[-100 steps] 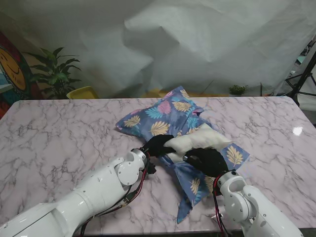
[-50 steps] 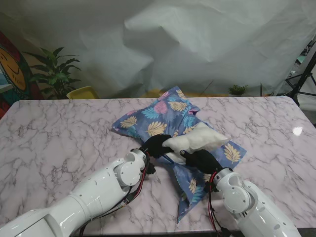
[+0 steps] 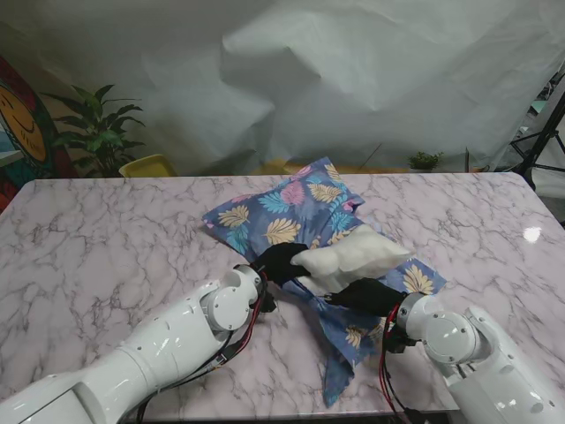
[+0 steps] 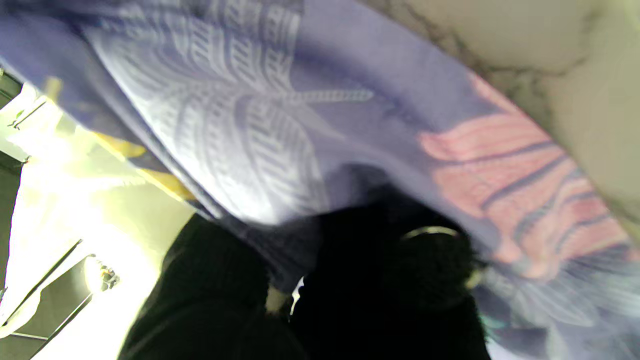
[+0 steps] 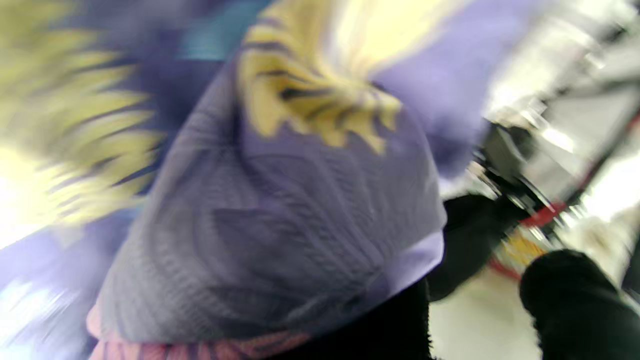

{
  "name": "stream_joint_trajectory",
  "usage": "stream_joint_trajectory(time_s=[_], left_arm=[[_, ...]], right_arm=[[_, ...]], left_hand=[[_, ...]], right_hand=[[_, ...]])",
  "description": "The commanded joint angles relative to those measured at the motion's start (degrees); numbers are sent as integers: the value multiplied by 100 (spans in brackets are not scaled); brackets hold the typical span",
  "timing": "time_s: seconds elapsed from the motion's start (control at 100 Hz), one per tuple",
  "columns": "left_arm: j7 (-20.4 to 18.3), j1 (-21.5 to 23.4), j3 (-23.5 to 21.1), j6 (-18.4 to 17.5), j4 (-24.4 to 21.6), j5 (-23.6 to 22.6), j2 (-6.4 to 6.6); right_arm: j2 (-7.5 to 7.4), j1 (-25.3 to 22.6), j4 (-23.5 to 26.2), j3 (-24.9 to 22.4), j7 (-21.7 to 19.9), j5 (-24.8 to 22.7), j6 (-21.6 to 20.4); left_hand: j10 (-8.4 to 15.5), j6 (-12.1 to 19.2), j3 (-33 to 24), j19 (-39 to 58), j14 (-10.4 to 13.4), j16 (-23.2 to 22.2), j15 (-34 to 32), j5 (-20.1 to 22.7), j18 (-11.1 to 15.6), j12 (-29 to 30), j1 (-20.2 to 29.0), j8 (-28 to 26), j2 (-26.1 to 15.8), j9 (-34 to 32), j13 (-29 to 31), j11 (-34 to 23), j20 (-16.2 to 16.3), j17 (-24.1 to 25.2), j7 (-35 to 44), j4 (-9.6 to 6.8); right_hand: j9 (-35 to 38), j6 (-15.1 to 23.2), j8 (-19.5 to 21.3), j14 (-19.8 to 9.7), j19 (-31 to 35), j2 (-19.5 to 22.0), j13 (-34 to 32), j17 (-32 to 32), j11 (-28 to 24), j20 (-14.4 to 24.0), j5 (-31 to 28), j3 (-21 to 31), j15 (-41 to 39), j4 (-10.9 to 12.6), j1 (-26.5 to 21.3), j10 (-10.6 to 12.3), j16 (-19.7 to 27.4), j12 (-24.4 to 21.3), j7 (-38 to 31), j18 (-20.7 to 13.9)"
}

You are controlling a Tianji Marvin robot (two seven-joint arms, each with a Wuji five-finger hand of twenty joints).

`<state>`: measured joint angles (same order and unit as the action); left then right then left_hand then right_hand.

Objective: Put a pillowcase on a pillow

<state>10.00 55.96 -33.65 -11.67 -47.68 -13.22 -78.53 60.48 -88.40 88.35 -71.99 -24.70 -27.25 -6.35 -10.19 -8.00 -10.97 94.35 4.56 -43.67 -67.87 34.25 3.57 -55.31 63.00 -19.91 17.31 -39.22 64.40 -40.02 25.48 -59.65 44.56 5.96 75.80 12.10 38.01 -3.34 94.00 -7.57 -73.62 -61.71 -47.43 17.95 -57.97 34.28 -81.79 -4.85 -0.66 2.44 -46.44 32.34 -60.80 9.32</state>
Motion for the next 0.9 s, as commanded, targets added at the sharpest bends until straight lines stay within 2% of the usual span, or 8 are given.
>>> stream_joint_trajectory(time_s=[0.0, 0.1, 0.2, 0.42, 0.52, 0.63, 0.74, 0.89], left_arm=[[-199, 109, 47, 163, 202, -57, 152], [-260, 110, 52, 203, 150, -102, 197], [-334, 117, 52, 243, 88, -122, 239], [-451, 142, 41, 314, -39, -164, 317], [-518, 142, 45, 314, -77, -171, 347], [-584, 134, 68, 309, -115, -192, 376], [-646, 114, 114, 229, -125, -205, 393], [-713, 105, 146, 48, -158, -209, 421]], right_arm=[[-221, -56, 206, -100, -107, -456, 166], [-308, -137, 594, -233, -481, -1244, 451], [-342, -201, 917, -314, -689, -2119, 614], [-270, -358, 1283, -376, -304, -3546, 679], [-194, -453, 1289, -367, 575, -3949, 634], [-117, -461, 1086, -267, 2108, -4423, 523], [-55, -288, 728, -15, 3667, -4634, 560], [33, 41, 383, 296, 4713, -4431, 441]], left_hand=[[-419, -173, -1016, 461, 832, -131, -629, 315, 543, 76, 1096, -246, -360, 51, 572, 145, 106, -130, 836, -298], [-425, -173, -1015, 457, 838, -137, -644, 316, 546, 74, 1096, -253, -353, 49, 567, 142, 105, -129, 848, -304], [-418, -166, -1008, 450, 853, -139, -656, 313, 556, 72, 1096, -254, -356, 49, 572, 139, 103, -129, 852, -304], [-413, -162, -993, 444, 870, -138, -671, 316, 573, 74, 1096, -254, -356, 49, 568, 138, 101, -128, 858, -306], [-408, -145, -985, 442, 874, -139, -680, 318, 576, 74, 1096, -253, -362, 48, 569, 136, 100, -128, 858, -306], [-393, -130, -957, 446, 884, -142, -690, 312, 590, 75, 1096, -248, -363, 47, 562, 137, 101, -131, 853, -302], [-369, -103, -929, 453, 893, -148, -715, 307, 599, 76, 1096, -241, -361, 40, 556, 137, 102, -133, 848, -303], [-232, 56, -795, 443, 919, -184, -808, 227, 586, 53, 1096, -251, -411, 63, 439, 126, 76, -129, 871, -309]], right_hand=[[-174, 533, -484, -557, 485, 294, -227, -302, 485, 0, -61, -508, -270, -50, 233, -223, 151, -302, 269, 42], [-557, 538, -832, 75, -500, 652, -213, -19, 882, -595, 347, -965, 1790, -3, 350, -59, 1202, -541, 757, 617], [-927, 672, -1036, 198, -993, 1006, -156, 424, 1015, -936, 857, -1291, 3799, 53, 528, 167, 1913, -569, 1152, 485], [-368, 737, -1076, 140, -521, 1349, -205, 4, 541, -738, 473, -1571, 3123, 85, 674, 228, 1172, -372, 947, 130], [738, 737, -1019, -164, 1165, 1400, -217, -450, -233, 339, -654, -1665, 671, 103, 480, 135, 380, -130, 422, -593], [759, 748, -696, -609, 2568, 1368, -203, -854, -2699, 2102, -1658, -1848, -1620, 152, -20, 31, -633, 817, -609, -2202], [744, 828, -136, -837, 2596, 1251, -189, -1018, -3816, 3367, -1758, -1808, -2188, 214, -358, 57, -1366, 1261, -1604, -2485], [733, 982, 306, -929, 2597, 868, -207, -1043, -4150, 3692, -1781, -687, -2148, 147, 14, 295, -1900, 1483, -1935, -2482]])
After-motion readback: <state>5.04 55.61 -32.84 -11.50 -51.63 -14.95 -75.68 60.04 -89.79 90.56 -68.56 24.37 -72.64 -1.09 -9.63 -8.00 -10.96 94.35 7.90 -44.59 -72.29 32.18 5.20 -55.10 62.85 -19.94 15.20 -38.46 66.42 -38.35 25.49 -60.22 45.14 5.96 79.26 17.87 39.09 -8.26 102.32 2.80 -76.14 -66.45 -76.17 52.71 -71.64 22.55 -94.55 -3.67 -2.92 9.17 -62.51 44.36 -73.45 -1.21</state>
